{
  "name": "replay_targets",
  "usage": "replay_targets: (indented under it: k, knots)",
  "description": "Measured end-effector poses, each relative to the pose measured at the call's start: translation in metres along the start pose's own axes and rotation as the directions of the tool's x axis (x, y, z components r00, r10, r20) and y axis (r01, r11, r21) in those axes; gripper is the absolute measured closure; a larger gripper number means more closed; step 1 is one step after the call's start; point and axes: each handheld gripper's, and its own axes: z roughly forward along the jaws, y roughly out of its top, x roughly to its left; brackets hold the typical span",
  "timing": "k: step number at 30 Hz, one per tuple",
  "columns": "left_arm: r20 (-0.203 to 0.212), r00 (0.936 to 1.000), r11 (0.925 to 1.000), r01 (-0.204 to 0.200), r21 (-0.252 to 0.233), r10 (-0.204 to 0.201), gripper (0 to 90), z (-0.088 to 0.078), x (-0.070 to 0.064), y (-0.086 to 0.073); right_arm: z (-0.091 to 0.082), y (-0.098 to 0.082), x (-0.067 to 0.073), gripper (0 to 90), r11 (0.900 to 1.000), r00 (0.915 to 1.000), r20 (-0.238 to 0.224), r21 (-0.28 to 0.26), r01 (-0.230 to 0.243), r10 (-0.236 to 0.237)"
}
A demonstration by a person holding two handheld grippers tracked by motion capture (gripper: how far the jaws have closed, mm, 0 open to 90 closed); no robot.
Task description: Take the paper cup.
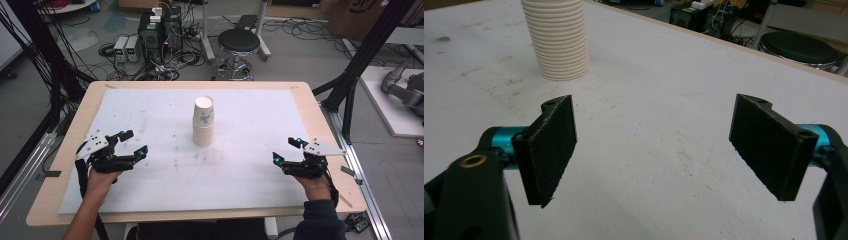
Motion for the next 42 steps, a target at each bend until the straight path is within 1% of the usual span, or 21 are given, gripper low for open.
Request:
replay_targets:
  k: [1,8,10,11,14,15,18,20,23,28,29,32,35,36,38,39,40,41,42]
  knots:
    - [0.000,1.0000,1.0000,0.000,0.000,0.000,16.6,0.000,0.000,0.000,0.000,0.000,-0.001,19.2,1.000,1.0000,-0.001,-0.001,0.005,-0.005]
    - [0.004,1.0000,1.0000,-0.001,0.007,0.001,16.7,0.002,0.001,0.000,0.000,-0.001,-0.001,19.2,1.000,1.0000,0.002,0.000,-0.009,0.009]
    - [0.002,1.0000,1.0000,0.002,0.003,-0.002,16.6,0.002,0.000,0.000,-0.001,-0.001,-0.001,19.2,1.000,1.0000,0.005,-0.001,-0.006,0.006]
    - [0.005,1.0000,1.0000,0.003,0.003,-0.003,16.7,0.002,0.000,0.001,-0.001,-0.001,0.000,19.2,1.000,0.9999,0.001,0.004,-0.014,0.014]
    - [0.039,0.9992,0.9998,-0.008,0.018,0.007,17.0,0.003,-0.002,0.004,0.001,0.000,0.000,19.2,1.000,1.0000,-0.002,0.006,-0.004,0.004]
    - [0.039,0.9992,0.9998,-0.008,0.018,0.007,16.9,0.003,-0.002,0.004,0.001,0.000,0.000,19.2,1.000,1.0000,-0.003,0.010,-0.006,0.006]
    - [0.061,0.9981,0.9998,-0.009,0.020,0.008,16.9,0.005,-0.005,0.006,0.001,-0.001,0.002,19.2,1.000,1.0000,-0.008,0.015,-0.001,0.001]
    - [0.068,0.9977,0.9997,-0.008,0.025,0.006,16.9,0.007,-0.006,0.006,0.001,0.000,0.002,19.2,1.000,1.0000,-0.008,0.010,0.006,-0.006]
    - [0.066,0.9978,0.9995,-0.013,0.027,0.011,17.0,0.009,-0.007,0.007,0.000,0.001,0.003,19.2,1.000,1.0000,-0.009,0.009,0.001,-0.001]
    - [0.061,0.9981,0.9998,-0.008,0.019,0.007,17.0,0.010,-0.006,0.009,-0.001,0.001,0.003,19.2,1.000,1.0000,-0.010,0.010,0.000,0.000]
    - [0.057,0.9983,0.9997,-0.012,0.020,0.010,17.0,0.010,-0.006,0.010,-0.001,0.001,0.003,19.2,1.000,0.9999,-0.007,0.013,-0.008,0.008]
    - [0.056,0.9984,0.9996,-0.013,0.026,0.012,17.0,0.012,-0.005,0.011,-0.001,0.001,0.003,19.2,1.000,1.0000,-0.005,0.012,-0.006,0.006]
    - [0.057,0.9982,0.9996,-0.018,0.023,0.017,17.0,0.015,-0.004,0.018,-0.001,0.001,0.003,19.2,1.000,1.0000,-0.008,0.011,-0.002,0.002]
    - [0.067,0.9974,0.9995,-0.026,0.020,0.024,17.0,0.019,-0.005,0.025,0.000,0.001,0.003,19.2,1.000,0.9999,-0.009,0.010,-0.005,0.005]
    - [0.079,0.9965,0.9992,-0.030,0.027,0.027,17.7,0.023,-0.006,0.030,0.001,0.002,0.003,19.2,1.000,1.0000,-0.008,0.011,-0.001,0.001]
    - [0.079,0.9965,0.9992,-0.030,0.027,0.027,17.9,0.023,-0.006,0.030,0.001,0.002,0.004,19.3,1.000,0.9999,-0.011,0.013,-0.003,0.003]
    - [0.084,0.9959,0.9989,-0.035,0.030,0.032,17.9,0.026,-0.006,0.034,0.001,0.002,0.004,19.2,1.000,0.9999,-0.011,0.013,-0.004,0.004]
    - [0.095,0.9948,0.9986,-0.042,0.032,0.039,17.9,0.032,-0.008,0.042,0.001,0.002,0.004,19.2,1.000,0.9999,-0.014,0.010,-0.002,0.002]
    - [0.104,0.9938,0.9985,-0.042,0.035,0.038,17.9,0.035,-0.008,0.046,0.001,0.002,0.004,19.2,1.000,0.9998,-0.019,0.016,-0.008,0.008]
